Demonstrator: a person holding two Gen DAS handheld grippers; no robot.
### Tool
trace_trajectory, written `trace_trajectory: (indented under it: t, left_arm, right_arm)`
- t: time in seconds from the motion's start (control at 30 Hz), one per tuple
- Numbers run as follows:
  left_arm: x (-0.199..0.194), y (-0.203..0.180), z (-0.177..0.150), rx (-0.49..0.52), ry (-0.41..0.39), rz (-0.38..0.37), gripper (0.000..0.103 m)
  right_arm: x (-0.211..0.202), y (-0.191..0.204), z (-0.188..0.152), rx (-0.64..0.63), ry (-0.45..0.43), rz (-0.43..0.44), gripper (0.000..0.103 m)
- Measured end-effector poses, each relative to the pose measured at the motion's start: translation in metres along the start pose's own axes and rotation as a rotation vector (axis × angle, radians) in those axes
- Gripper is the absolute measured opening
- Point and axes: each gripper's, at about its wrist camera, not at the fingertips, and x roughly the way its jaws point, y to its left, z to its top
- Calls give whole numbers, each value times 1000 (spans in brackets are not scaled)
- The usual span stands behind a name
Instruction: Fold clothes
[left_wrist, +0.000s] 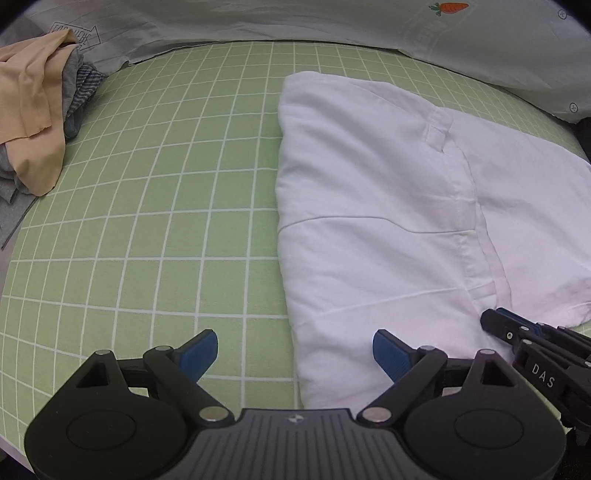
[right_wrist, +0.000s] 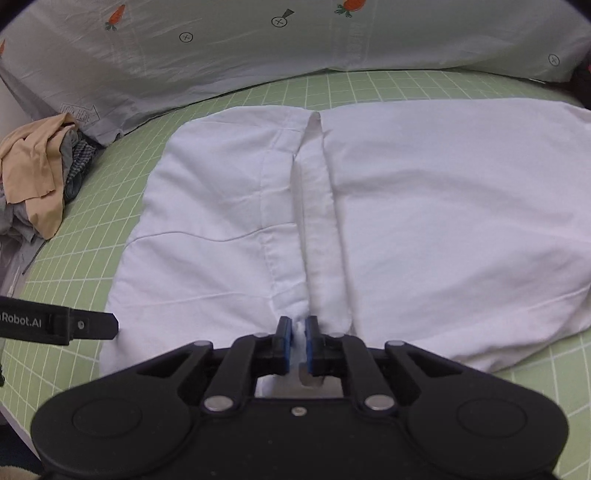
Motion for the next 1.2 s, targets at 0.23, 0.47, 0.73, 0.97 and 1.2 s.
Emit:
trace_trajectory:
  t: [0.23, 0.47, 0.73, 0.97, 1.2]
  left_arm:
    - [-13, -47, 4, -31, -19, -5, 91]
    - [-1, -105, 12, -94, 14, -13, 91]
    - [18, -149, 19, -166, 62, 11, 91]
    - [39, -165, 22, -201, 131, 81, 92]
    - [58, -172, 32, -208, 197, 157, 100]
  right_arm:
    - [-49, -28, 10, -47, -116, 7, 92]
    - [-82, -110, 34, 4, -145, -99, 95]
    - [-92, -225, 57, 266, -143, -222, 95]
    - [-99, -311, 76, 512, -199, -258, 98]
    - [-87, -389, 94, 726, -243, -341, 99]
